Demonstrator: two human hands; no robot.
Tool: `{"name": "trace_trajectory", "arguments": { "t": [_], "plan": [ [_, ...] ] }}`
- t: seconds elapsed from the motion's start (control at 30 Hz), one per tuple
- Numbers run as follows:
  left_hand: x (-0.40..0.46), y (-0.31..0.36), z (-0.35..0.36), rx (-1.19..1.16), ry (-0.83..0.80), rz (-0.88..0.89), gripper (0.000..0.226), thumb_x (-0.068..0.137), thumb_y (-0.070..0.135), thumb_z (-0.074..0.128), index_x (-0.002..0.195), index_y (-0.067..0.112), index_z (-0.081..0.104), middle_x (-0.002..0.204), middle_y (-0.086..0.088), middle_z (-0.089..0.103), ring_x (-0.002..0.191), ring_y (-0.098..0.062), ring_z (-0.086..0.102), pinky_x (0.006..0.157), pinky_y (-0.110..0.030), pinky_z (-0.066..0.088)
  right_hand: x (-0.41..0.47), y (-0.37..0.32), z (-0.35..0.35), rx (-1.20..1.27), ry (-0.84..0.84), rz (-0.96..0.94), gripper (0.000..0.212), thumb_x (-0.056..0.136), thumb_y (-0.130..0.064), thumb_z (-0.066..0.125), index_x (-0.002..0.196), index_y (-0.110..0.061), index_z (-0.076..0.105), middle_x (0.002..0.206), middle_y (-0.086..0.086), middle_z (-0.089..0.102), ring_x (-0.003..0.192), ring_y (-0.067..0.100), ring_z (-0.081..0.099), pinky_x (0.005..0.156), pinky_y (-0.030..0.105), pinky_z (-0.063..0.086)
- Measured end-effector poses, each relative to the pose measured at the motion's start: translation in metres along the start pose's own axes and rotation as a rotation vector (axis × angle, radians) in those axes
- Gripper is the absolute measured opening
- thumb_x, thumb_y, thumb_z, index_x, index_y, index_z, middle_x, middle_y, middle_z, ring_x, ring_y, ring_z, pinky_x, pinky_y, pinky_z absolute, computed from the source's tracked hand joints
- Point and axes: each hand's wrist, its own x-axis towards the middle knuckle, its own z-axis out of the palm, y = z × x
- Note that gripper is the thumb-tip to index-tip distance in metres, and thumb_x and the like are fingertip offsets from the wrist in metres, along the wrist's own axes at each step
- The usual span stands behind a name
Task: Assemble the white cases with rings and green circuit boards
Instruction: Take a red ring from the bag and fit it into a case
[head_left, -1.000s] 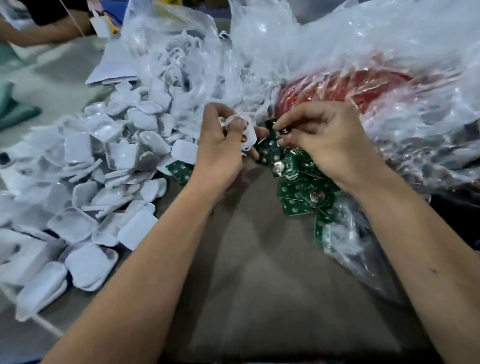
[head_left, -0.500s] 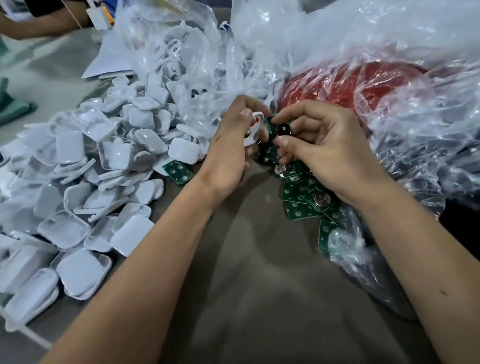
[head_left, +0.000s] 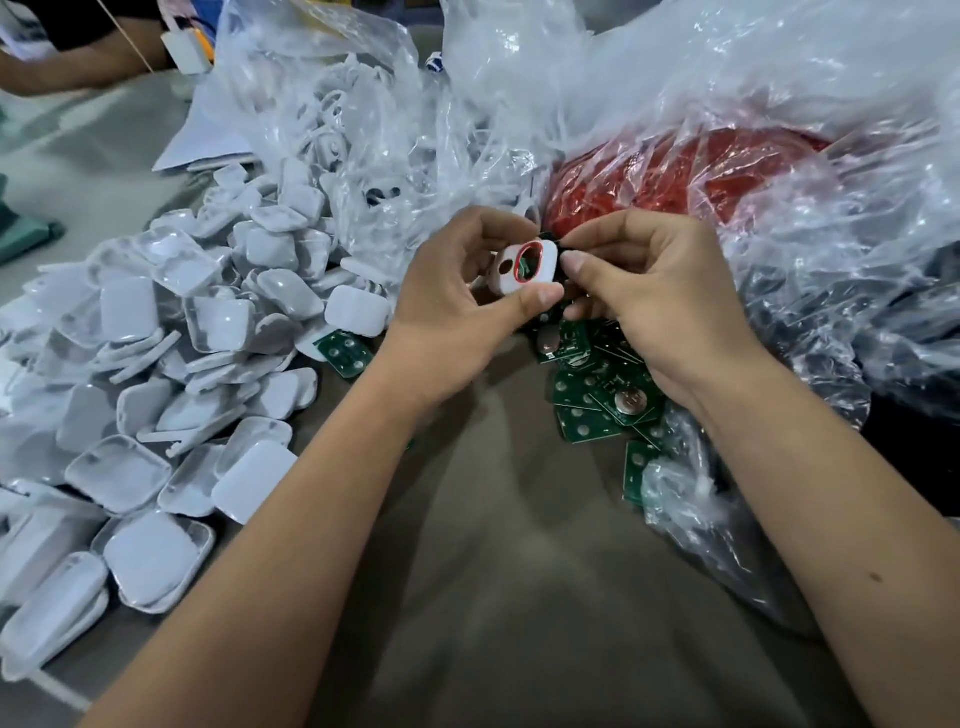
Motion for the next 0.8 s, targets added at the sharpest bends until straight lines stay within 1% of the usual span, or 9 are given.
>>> {"name": "trace_trajectory", "arguments": {
  "t": [0.07, 0.1, 0.2, 0.3, 0.37, 0.47, 0.57, 0.67, 0.8],
  "plan": [
    [-0.0004, -0.0002, 0.0004, 0.036, -0.009, 0.037, 0.039, 0.077, 0.012, 0.088, 0.11, 0.009, 0.069, 0.106, -0.005, 0.073, 0.1, -0.026, 0.07, 0.087, -0.051, 0.059, -0.0011, -0.002, 0.0004, -0.012, -0.018, 0.001, 0.012, 0.095, 0.0, 0.071, 0.093, -0.01, 0.078, 0.08, 0.006, 0.078, 0.068, 0.017, 0.073, 0.059, 0.024, 0.058],
    [-0.0005, 0.0, 0.0007, 0.047, -0.012, 0.044, 0.04, 0.074, 0.013, 0.09, 0.108, 0.011, 0.07, 0.105, -0.004, 0.073, 0.099, -0.026, 0.071, 0.085, -0.052, 0.06, -0.0017, -0.0035, 0.0008, -0.009, -0.027, 0.001, 0.015, 0.096, 0.0, 0.069, 0.093, -0.011, 0.079, 0.08, 0.006, 0.078, 0.068, 0.016, 0.072, 0.058, 0.024, 0.057],
    [0.0004, 0.0006, 0.0019, 0.03, 0.016, 0.052, 0.043, 0.068, 0.016, 0.094, 0.104, 0.014, 0.07, 0.109, -0.006, 0.069, 0.099, -0.026, 0.072, 0.082, -0.052, 0.061, -0.0027, -0.0071, 0.0006, 0.007, -0.047, 0.007, 0.015, 0.099, -0.002, 0.065, 0.095, -0.01, 0.077, 0.084, 0.007, 0.079, 0.067, 0.017, 0.072, 0.054, 0.024, 0.056],
    [0.001, 0.0003, 0.0027, 0.024, 0.038, 0.058, 0.044, 0.067, 0.017, 0.095, 0.104, 0.014, 0.072, 0.11, -0.006, 0.068, 0.1, -0.024, 0.071, 0.081, -0.05, 0.062, -0.0034, -0.008, 0.0015, 0.052, -0.068, 0.027, 0.011, 0.102, -0.002, 0.062, 0.101, -0.005, 0.072, 0.085, 0.01, 0.077, 0.064, 0.021, 0.07, 0.054, 0.028, 0.057],
    [0.001, -0.0009, 0.0041, 0.028, 0.04, 0.051, 0.043, 0.066, 0.016, 0.095, 0.103, 0.013, 0.072, 0.109, -0.007, 0.068, 0.099, -0.024, 0.072, 0.08, -0.049, 0.062, -0.0049, -0.0084, 0.0027, 0.059, -0.09, 0.032, 0.007, 0.1, -0.004, 0.066, 0.104, -0.003, 0.07, 0.086, 0.013, 0.076, 0.064, 0.022, 0.069, 0.056, 0.03, 0.057],
    [0.0015, -0.0018, 0.0069, 0.079, 0.054, 0.055, 0.04, 0.067, 0.011, 0.094, 0.101, 0.015, 0.073, 0.108, -0.006, 0.066, 0.098, -0.025, 0.07, 0.076, -0.05, 0.061, -0.0064, -0.0084, 0.0041, 0.015, -0.1, 0.009, 0.021, 0.089, -0.001, 0.078, 0.108, -0.006, 0.07, 0.082, 0.009, 0.075, 0.062, 0.018, 0.068, 0.057, 0.029, 0.056],
    [0.0021, -0.0012, 0.0066, 0.127, 0.046, 0.092, 0.039, 0.067, 0.01, 0.094, 0.099, 0.017, 0.073, 0.107, -0.003, 0.065, 0.099, -0.025, 0.068, 0.075, -0.049, 0.06, -0.0058, -0.0078, 0.0046, 0.009, -0.096, 0.008, 0.029, 0.084, 0.005, 0.079, 0.108, -0.01, 0.07, 0.081, 0.005, 0.076, 0.069, 0.019, 0.072, 0.066, 0.035, 0.061],
    [0.0022, -0.0004, 0.0058, 0.191, 0.018, 0.136, 0.04, 0.065, 0.011, 0.094, 0.099, 0.017, 0.074, 0.106, -0.001, 0.064, 0.098, -0.024, 0.067, 0.079, -0.05, 0.058, -0.0048, -0.0072, 0.0046, 0.006, -0.09, 0.016, 0.037, 0.079, 0.008, 0.08, 0.108, -0.013, 0.069, 0.081, 0.002, 0.076, 0.076, 0.02, 0.075, 0.073, 0.039, 0.064],
    [0.0021, -0.0001, 0.0063, 0.213, 0.014, 0.16, 0.04, 0.065, 0.011, 0.093, 0.1, 0.014, 0.075, 0.105, 0.0, 0.065, 0.098, -0.021, 0.067, 0.079, -0.05, 0.058, -0.0039, -0.0063, 0.0037, 0.0, -0.089, 0.045, 0.043, 0.077, 0.008, 0.081, 0.113, -0.012, 0.067, 0.089, 0.007, 0.079, 0.083, 0.025, 0.077, 0.081, 0.045, 0.065]
  ]
}}
